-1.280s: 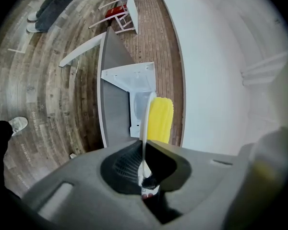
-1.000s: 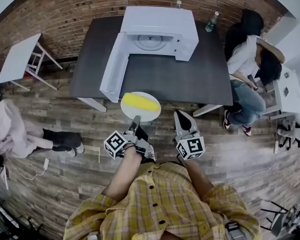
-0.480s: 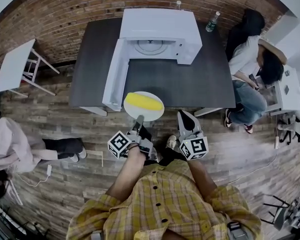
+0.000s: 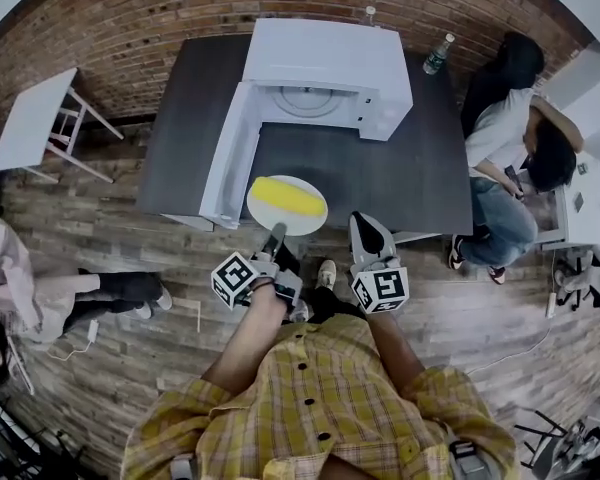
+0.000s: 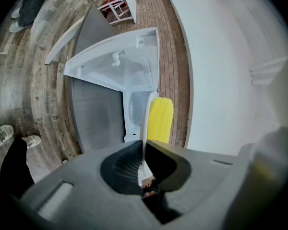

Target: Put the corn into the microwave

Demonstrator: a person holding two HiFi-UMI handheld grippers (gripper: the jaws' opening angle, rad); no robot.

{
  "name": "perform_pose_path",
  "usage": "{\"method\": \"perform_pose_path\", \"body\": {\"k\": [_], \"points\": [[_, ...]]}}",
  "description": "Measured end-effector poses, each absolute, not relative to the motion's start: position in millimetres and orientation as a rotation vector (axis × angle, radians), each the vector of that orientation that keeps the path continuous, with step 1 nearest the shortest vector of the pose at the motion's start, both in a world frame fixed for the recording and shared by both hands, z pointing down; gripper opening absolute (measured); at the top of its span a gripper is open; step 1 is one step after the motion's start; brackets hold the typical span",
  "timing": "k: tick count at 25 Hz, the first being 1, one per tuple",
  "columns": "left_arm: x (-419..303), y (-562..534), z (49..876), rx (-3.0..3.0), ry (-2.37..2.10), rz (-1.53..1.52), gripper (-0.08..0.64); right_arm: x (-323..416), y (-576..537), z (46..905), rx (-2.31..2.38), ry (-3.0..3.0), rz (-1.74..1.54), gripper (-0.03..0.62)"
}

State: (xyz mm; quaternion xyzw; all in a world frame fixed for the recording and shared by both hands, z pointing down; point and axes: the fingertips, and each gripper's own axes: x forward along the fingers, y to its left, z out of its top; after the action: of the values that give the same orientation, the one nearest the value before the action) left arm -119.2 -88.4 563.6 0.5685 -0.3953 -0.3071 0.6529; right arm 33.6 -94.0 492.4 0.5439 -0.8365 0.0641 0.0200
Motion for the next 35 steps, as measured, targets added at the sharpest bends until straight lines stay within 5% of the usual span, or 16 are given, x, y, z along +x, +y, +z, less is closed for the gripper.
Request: {"method": "perform_pose_path", "body": {"k": [35], "points": [[-74, -232, 582, 1.209, -1.016, -0.726, 0.02, 71, -230, 502, 1.523, -2.668, 0.244, 0.003]]}}
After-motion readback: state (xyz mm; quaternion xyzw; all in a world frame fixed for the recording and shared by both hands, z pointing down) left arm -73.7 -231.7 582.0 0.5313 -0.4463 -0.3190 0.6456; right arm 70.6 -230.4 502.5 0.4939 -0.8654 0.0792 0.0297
